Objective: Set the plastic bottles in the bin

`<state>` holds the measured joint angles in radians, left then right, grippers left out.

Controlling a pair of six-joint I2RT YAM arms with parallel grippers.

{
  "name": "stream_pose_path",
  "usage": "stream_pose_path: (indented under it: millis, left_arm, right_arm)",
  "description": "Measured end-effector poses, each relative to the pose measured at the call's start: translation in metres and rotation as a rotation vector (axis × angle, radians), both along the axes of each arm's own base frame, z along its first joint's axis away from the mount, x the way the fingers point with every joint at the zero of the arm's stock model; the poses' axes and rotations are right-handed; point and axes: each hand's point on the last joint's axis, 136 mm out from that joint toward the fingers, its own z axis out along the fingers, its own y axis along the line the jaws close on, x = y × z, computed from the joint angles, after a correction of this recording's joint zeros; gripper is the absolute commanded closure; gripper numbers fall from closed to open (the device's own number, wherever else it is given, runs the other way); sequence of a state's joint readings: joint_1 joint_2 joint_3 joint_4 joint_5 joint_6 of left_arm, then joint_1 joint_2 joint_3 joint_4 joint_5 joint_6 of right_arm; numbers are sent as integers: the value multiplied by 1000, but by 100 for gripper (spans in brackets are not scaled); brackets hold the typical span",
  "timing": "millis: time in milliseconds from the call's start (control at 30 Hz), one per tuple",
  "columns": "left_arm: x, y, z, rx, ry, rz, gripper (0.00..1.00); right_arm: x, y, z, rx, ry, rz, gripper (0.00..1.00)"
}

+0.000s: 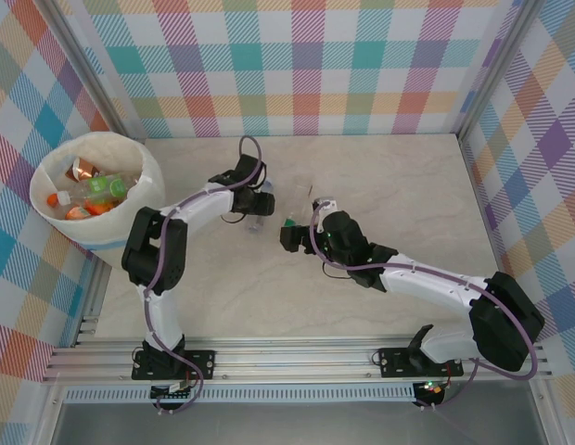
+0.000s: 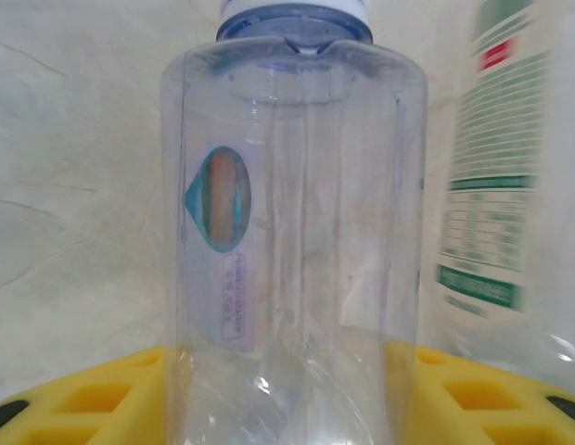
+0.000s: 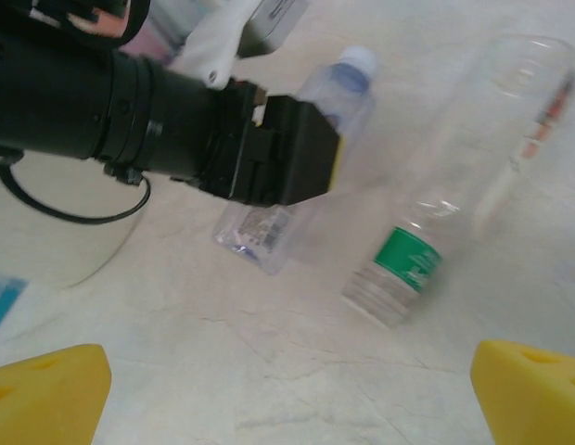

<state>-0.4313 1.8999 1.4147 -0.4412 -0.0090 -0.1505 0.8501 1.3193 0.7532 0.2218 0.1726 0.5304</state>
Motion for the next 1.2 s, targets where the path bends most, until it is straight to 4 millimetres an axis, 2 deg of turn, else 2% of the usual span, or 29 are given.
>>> stream_pose_path:
  millis: [200,400,533,600,767,867,967,1067,1200]
  left_arm:
    - [-7,9,91,-117,-170,34,45]
    - [-27,41,172,-185,-327,88,44]
    - [-48,70,217,-176,-428,148,44]
    - [-56,92,238,-158,-484,198,44]
    - [-76,163,291,-29,-639,390,43]
    - [-88,202,315,30,-707,508,42]
    - [-97,241,322,88,-730,624,42]
    - [-98,273,318,118,-715,722,42]
    - [-90,301,303,99,-671,812,43]
  right_arm:
    - [-16,28,28,55,-127,206,0]
    - [-33,47,50,60,-276,332,0]
    - [-40,48,63,78,-368,357,0]
    - [-40,48,65,81,-389,357,0]
    - [-39,47,70,84,-417,351,0]
    - [-38,47,71,84,-419,344,0]
    - [-37,47,70,81,-418,342,0]
    - [-38,47,69,77,-417,343,0]
    - [-38,47,69,76,-418,343,0]
